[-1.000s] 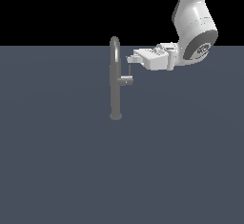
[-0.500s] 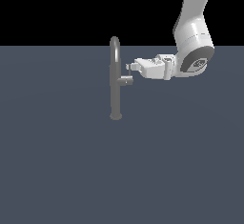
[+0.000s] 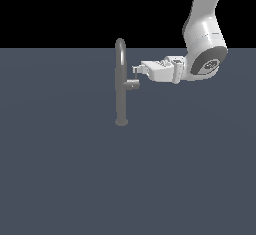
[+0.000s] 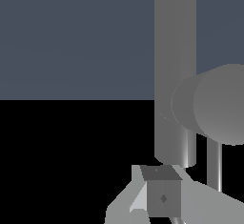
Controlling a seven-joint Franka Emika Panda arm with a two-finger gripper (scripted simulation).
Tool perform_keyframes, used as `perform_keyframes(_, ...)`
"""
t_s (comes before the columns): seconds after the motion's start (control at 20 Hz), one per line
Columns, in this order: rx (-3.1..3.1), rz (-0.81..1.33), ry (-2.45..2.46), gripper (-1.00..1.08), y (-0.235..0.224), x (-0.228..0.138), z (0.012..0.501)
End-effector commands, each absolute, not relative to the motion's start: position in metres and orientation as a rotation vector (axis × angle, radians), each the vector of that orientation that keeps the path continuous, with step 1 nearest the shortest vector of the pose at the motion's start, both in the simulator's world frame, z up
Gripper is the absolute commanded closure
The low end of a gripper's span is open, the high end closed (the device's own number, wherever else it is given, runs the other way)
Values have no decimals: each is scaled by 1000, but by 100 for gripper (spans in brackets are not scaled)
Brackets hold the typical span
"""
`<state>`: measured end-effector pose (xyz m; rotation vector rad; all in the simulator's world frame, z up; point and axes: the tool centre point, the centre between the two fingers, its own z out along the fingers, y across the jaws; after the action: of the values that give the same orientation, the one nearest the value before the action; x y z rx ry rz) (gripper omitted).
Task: Turn on the faucet by rotating a designated handle.
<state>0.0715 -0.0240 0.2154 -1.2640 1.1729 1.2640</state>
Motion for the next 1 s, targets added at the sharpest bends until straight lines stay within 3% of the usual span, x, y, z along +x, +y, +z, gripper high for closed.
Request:
perform_keyframes(0.0, -1264, 1264, 1173, 108, -24, 66, 219)
perform_keyframes(0.95, -1269, 1248, 1169, 108, -27, 36, 227)
